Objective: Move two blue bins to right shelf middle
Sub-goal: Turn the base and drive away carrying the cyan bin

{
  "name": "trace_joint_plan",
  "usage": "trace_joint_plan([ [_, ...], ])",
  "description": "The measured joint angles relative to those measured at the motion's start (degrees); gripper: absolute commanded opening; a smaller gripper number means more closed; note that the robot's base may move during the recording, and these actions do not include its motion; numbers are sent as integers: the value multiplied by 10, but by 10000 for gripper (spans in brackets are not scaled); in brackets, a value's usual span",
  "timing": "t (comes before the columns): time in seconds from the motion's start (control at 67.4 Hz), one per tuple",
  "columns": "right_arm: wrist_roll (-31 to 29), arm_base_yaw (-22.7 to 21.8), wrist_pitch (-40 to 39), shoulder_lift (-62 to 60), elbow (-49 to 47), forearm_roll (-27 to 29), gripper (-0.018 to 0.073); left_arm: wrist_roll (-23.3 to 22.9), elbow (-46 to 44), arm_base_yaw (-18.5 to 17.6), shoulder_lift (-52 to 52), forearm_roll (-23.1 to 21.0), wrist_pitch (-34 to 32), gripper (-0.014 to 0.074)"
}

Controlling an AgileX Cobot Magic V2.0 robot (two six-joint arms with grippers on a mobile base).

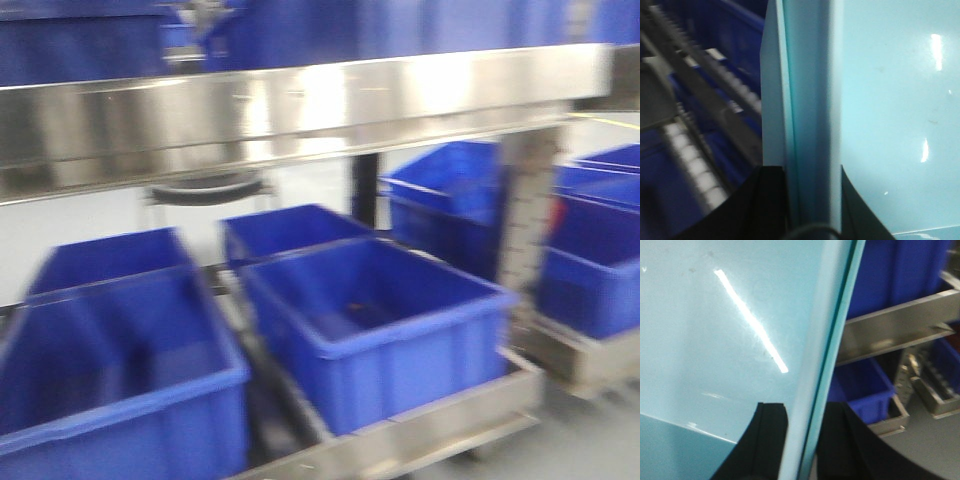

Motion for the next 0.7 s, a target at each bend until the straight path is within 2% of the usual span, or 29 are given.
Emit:
trace_joint_plan([
  [0.697, 0, 0, -1, 0, 0, 0, -154, 0, 0, 0, 1, 0, -1, -111],
])
